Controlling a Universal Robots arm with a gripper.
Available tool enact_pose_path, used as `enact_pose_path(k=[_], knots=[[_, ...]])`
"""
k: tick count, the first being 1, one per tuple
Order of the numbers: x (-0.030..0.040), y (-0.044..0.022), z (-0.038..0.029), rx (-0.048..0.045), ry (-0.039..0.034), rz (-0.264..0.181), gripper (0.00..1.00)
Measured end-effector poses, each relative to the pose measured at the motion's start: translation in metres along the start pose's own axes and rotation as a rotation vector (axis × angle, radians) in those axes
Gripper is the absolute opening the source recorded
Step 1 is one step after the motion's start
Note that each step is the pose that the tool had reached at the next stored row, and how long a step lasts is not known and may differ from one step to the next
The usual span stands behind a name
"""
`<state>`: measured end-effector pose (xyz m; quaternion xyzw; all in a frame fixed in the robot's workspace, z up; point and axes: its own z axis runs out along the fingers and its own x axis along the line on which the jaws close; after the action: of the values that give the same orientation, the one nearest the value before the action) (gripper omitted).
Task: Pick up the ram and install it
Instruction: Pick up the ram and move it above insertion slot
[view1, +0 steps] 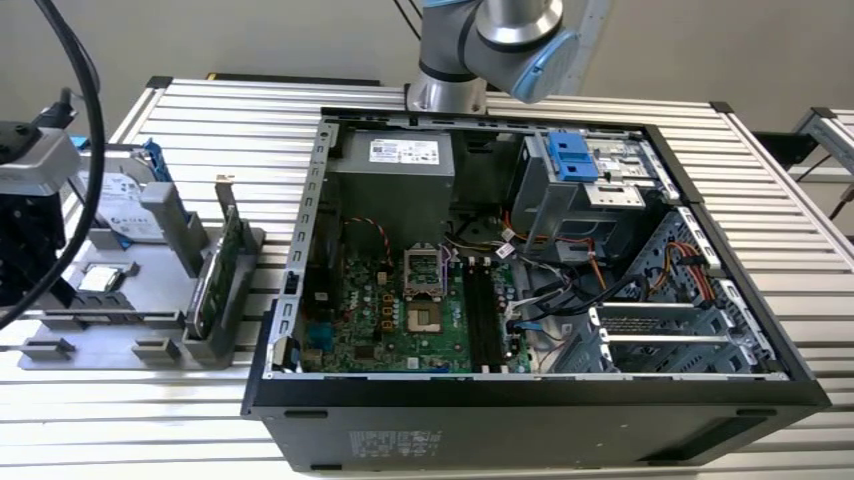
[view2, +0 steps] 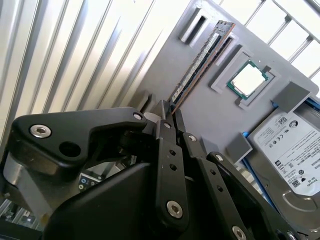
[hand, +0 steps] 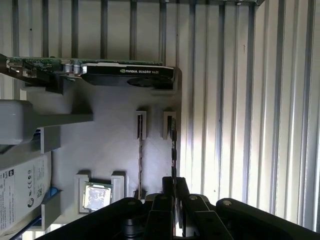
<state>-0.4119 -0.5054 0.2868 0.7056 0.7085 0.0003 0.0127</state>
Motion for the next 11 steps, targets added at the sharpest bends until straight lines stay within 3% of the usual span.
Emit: enact_pose_path(k=[11], knots=[[-0.0001,0.0001,-0.0050,0.0000,0.0001,0.000,0.00]])
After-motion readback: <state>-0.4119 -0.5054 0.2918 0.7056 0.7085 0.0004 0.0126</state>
